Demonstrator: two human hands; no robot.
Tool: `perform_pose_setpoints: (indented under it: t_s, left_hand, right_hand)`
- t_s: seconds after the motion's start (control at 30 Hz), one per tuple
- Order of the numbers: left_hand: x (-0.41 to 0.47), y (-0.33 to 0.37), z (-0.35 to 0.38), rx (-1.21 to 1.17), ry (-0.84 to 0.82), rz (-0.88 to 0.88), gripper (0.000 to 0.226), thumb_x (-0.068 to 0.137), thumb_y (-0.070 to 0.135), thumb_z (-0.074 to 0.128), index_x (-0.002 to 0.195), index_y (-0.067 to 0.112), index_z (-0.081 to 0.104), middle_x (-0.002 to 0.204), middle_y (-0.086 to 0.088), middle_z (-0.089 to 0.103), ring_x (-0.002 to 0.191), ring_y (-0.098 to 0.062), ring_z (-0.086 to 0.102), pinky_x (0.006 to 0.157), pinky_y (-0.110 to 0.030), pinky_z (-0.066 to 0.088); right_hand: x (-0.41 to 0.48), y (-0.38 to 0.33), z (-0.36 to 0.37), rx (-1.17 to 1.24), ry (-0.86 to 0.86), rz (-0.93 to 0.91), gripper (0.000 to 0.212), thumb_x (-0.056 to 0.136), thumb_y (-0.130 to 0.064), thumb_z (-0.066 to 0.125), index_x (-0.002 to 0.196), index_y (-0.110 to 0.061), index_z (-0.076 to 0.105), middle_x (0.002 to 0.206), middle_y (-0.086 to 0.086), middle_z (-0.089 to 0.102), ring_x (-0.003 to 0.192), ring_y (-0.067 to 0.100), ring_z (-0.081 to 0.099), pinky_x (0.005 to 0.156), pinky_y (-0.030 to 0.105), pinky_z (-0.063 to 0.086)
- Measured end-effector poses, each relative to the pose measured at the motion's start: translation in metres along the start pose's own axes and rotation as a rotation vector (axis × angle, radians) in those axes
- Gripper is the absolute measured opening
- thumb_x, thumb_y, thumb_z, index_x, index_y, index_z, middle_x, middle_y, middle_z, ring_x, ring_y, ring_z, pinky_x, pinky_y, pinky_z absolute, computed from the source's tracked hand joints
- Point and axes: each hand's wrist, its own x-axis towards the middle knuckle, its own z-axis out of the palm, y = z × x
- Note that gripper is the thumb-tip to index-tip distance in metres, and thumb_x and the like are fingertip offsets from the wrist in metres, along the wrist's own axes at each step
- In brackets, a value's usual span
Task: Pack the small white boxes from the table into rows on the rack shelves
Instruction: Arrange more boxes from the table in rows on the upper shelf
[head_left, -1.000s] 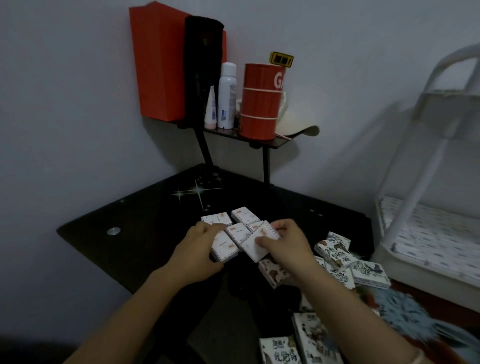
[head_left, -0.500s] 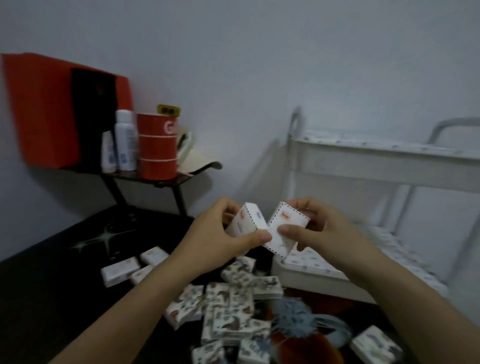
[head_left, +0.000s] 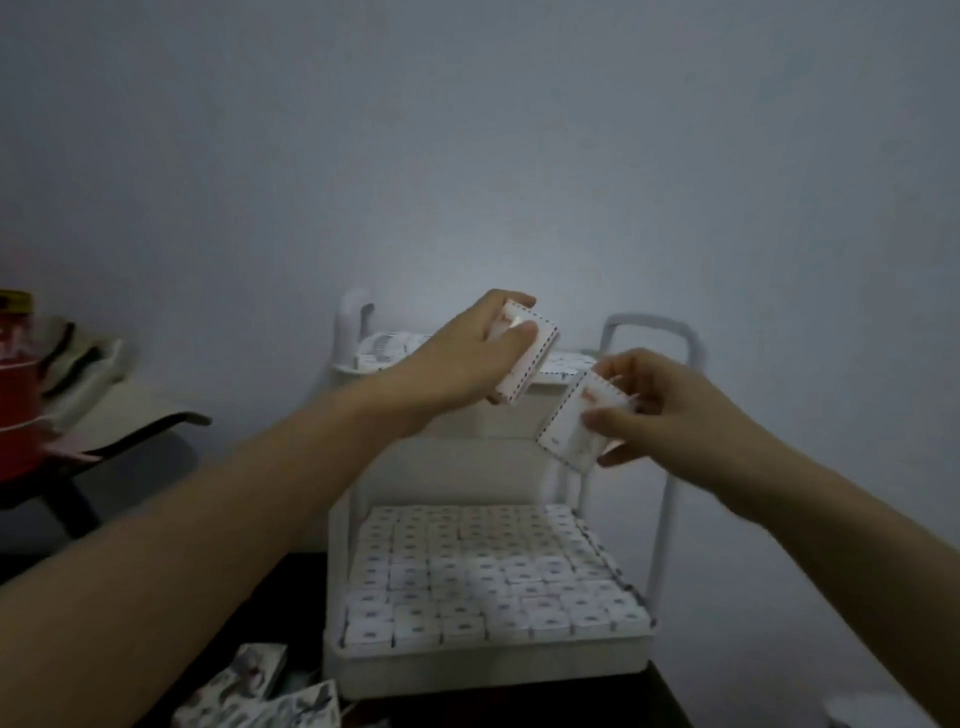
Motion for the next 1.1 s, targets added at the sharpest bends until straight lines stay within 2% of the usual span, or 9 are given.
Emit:
perform_pose_setpoints:
  t_s: [0.2, 0.3, 0.4, 0.47, 0.57, 0.73, 0.9, 1.03, 1.1]
  left_hand:
    - [0.104, 0.004, -0.006, -0.109, -0.129, -0.134, 0.03, 0.098, 0.015, 0.044, 0.127, 0.023, 0.048, 0.103, -0.001, 0.061, 0.084, -0.013, 0.063, 0.068, -0.03, 0.058]
    - [0.148, -0.007, -0.004, -0.07, -0.061, -0.143, 0.026, 0.095, 0.015, 0.054, 0.12, 0.02, 0.052, 0.111, -0.005, 0.062, 0.093, -0.016, 0.064, 0.077, -0.031, 0.058]
    - [0.182, -0.026, 0.001, 0.095, 0.081, -0.108, 0.021, 0.088, 0.025, 0.067, 0.105, 0.019, 0.057, 0.111, -0.005, 0.061, 0.097, -0.018, 0.061, 0.08, -0.029, 0.053]
    - [0.197, -0.039, 0.003, 0.266, 0.164, -0.082, 0.016, 0.084, 0.028, 0.07, 0.09, 0.023, 0.056, 0.106, -0.003, 0.062, 0.099, -0.021, 0.06, 0.083, -0.032, 0.053]
    - [0.217, -0.051, 0.006, 0.535, 0.206, -0.078, 0.023, 0.083, 0.027, 0.067, 0.103, 0.02, 0.059, 0.109, -0.004, 0.064, 0.095, -0.022, 0.059, 0.07, -0.029, 0.048]
    - [0.242, -0.054, 0.012, 0.737, 0.158, -0.037, 0.029, 0.083, 0.027, 0.066, 0.108, 0.013, 0.062, 0.105, -0.007, 0.066, 0.091, -0.023, 0.061, 0.06, -0.027, 0.042]
    - [0.255, -0.053, 0.031, 0.804, -0.006, -0.006, 0.024, 0.084, 0.028, 0.067, 0.1, 0.009, 0.067, 0.091, -0.007, 0.069, 0.063, -0.018, 0.068, 0.054, -0.025, 0.052]
    - [0.257, -0.062, 0.048, 0.803, -0.083, 0.008, 0.031, 0.084, 0.03, 0.071, 0.104, 0.007, 0.066, 0.087, -0.005, 0.069, 0.072, -0.019, 0.07, 0.059, -0.024, 0.052]
    - [0.257, -0.07, 0.055, 0.817, -0.096, 0.017, 0.035, 0.084, 0.031, 0.071, 0.109, 0.008, 0.065, 0.1, -0.005, 0.068, 0.087, -0.021, 0.067, 0.068, -0.028, 0.05]
  right_hand:
    - [0.089, -0.022, -0.061, -0.123, 0.168, -0.069, 0.016, 0.088, -0.013, 0.066, 0.103, -0.013, 0.059, 0.097, 0.008, 0.062, 0.078, 0.015, 0.07, 0.058, 0.024, 0.059]
    - [0.137, -0.012, -0.065, -0.238, 0.214, -0.05, 0.019, 0.089, -0.018, 0.065, 0.106, -0.013, 0.057, 0.097, 0.004, 0.062, 0.086, 0.019, 0.068, 0.068, 0.034, 0.061]
    - [0.18, 0.006, -0.052, -0.564, 0.22, -0.115, 0.025, 0.089, -0.024, 0.067, 0.111, -0.021, 0.055, 0.106, -0.002, 0.062, 0.094, 0.02, 0.062, 0.082, 0.039, 0.055]
    - [0.204, 0.02, -0.039, -0.774, 0.191, -0.207, 0.028, 0.088, -0.027, 0.067, 0.113, -0.025, 0.054, 0.11, -0.002, 0.061, 0.094, 0.017, 0.055, 0.078, 0.034, 0.049]
    - [0.233, 0.045, -0.023, -0.894, 0.099, -0.17, 0.03, 0.088, -0.023, 0.067, 0.115, -0.027, 0.053, 0.117, -0.001, 0.062, 0.096, 0.018, 0.053, 0.077, 0.033, 0.047]
    - [0.257, 0.069, -0.017, -0.805, -0.038, 0.003, 0.034, 0.087, -0.018, 0.069, 0.119, -0.021, 0.056, 0.126, 0.003, 0.056, 0.108, 0.024, 0.056, 0.09, 0.035, 0.05]
    - [0.251, 0.087, -0.021, -0.562, -0.212, 0.205, 0.019, 0.094, -0.025, 0.061, 0.113, -0.022, 0.061, 0.116, 0.009, 0.061, 0.076, 0.013, 0.057, 0.059, 0.018, 0.051]
    - [0.251, 0.095, -0.021, -0.519, -0.207, 0.243, 0.02, 0.097, -0.016, 0.053, 0.107, -0.03, 0.062, 0.109, 0.007, 0.062, 0.081, 0.018, 0.054, 0.067, 0.024, 0.049]
    - [0.251, 0.096, -0.019, -0.503, -0.215, 0.275, 0.028, 0.096, -0.01, 0.046, 0.106, -0.029, 0.065, 0.1, 0.005, 0.061, 0.081, 0.019, 0.053, 0.07, 0.027, 0.048]
